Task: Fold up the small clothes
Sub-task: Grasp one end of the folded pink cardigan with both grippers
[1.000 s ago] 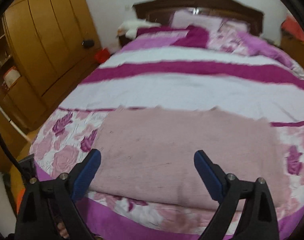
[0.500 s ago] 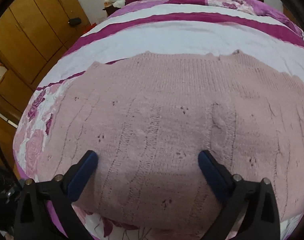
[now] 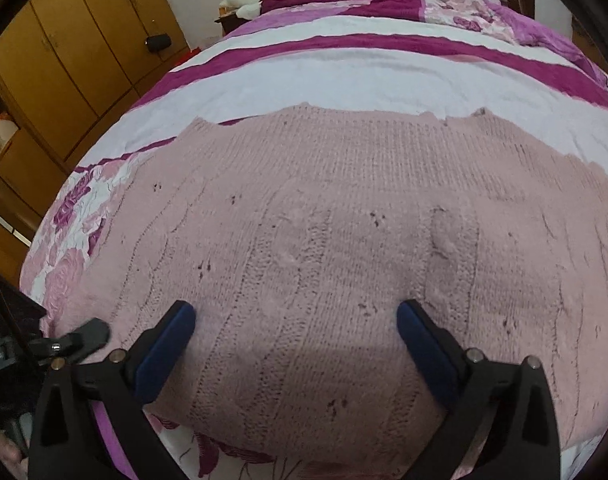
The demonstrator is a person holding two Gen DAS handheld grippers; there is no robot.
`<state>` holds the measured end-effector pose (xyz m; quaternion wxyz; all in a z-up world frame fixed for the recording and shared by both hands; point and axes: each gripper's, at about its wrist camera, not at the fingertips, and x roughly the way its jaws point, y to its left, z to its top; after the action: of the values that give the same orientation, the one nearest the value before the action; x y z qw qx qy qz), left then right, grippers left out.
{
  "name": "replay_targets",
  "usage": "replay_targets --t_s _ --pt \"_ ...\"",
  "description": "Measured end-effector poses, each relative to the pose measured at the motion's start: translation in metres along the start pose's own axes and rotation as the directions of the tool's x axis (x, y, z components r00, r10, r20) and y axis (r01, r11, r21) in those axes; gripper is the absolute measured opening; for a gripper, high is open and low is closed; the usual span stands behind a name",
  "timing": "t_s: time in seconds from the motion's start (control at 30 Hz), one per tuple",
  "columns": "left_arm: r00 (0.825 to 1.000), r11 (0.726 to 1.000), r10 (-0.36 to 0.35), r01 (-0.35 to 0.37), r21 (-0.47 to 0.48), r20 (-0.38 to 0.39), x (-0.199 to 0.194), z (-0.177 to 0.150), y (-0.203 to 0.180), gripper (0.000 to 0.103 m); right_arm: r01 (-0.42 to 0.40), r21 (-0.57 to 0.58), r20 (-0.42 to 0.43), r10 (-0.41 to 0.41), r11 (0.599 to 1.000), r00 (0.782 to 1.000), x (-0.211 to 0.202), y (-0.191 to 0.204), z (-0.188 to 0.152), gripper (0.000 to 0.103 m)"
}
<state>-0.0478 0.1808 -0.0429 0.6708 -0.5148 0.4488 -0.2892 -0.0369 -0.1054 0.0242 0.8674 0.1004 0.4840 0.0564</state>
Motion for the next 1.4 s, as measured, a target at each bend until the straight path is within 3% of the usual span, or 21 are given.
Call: replay_targets --t_s 0.1,0.27,0.37,0.5,0.73,0.8,0.97,1.13,1.23,1.3,1.4 --pt "0.998 0.993 0.047 -0.050 0.103 0.039 -0.002 -0.006 -0.015 0.000 -0.008 0.016 -0.012 0.008 1.000 1.000 -0.001 -0.003 0.003 0.103" --pt "0.990 0.996 0.065 -0.071 0.050 0.123 0.000 -0.013 -0.001 0.000 0.038 0.010 -0.073 -0.037 0.999 0.997 0.002 0.007 0.012 0.103" --pt "0.993 0.997 0.059 -0.064 0.047 0.104 0.002 -0.012 0.000 0.000 0.025 0.026 -0.087 -0.023 0.999 0.996 -0.005 0.016 0.021 0.103" --pt "0.998 0.999 0.032 -0.033 0.020 0.057 0.004 0.000 0.010 0.000 -0.054 0.041 -0.120 0.059 0.998 0.991 -0.011 0.037 0.037 0.103" --pt "0.997 0.998 0.041 -0.045 0.051 0.062 0.004 -0.001 0.009 0.000 0.012 -0.151 -0.254 -0.050 0.989 0.966 0.023 0.113 0.066 0.102" --pt "0.997 0.998 0.040 -0.043 0.054 0.059 0.006 -0.001 0.005 0.000 0.038 -0.206 -0.297 -0.099 0.978 0.950 0.038 0.134 0.072 0.102" --pt "0.998 0.996 0.045 -0.049 0.068 0.054 0.005 0.001 0.009 0.000 0.084 -0.275 -0.452 -0.205 0.958 0.868 0.081 0.173 0.070 0.102" --pt "0.996 0.995 0.058 -0.062 0.075 0.064 0.006 0.002 0.005 0.000 0.115 -0.441 -0.466 -0.337 0.890 0.818 0.102 0.206 0.059 0.102" --pt "0.992 0.987 0.088 -0.099 0.123 0.094 0.005 0.000 -0.002 0.000 0.132 -0.495 -0.459 -0.387 0.859 0.800 0.112 0.212 0.054 0.102" --pt "0.989 0.982 0.106 -0.121 0.148 0.107 0.005 -0.002 -0.006 0.000 0.197 -0.512 -0.434 -0.450 0.836 0.780 0.120 0.206 0.055 0.102" --pt "0.988 0.982 0.106 -0.121 0.142 0.112 0.004 -0.002 -0.006 0.000 0.269 -0.456 -0.438 -0.477 0.848 0.762 0.124 0.195 0.060 0.102"
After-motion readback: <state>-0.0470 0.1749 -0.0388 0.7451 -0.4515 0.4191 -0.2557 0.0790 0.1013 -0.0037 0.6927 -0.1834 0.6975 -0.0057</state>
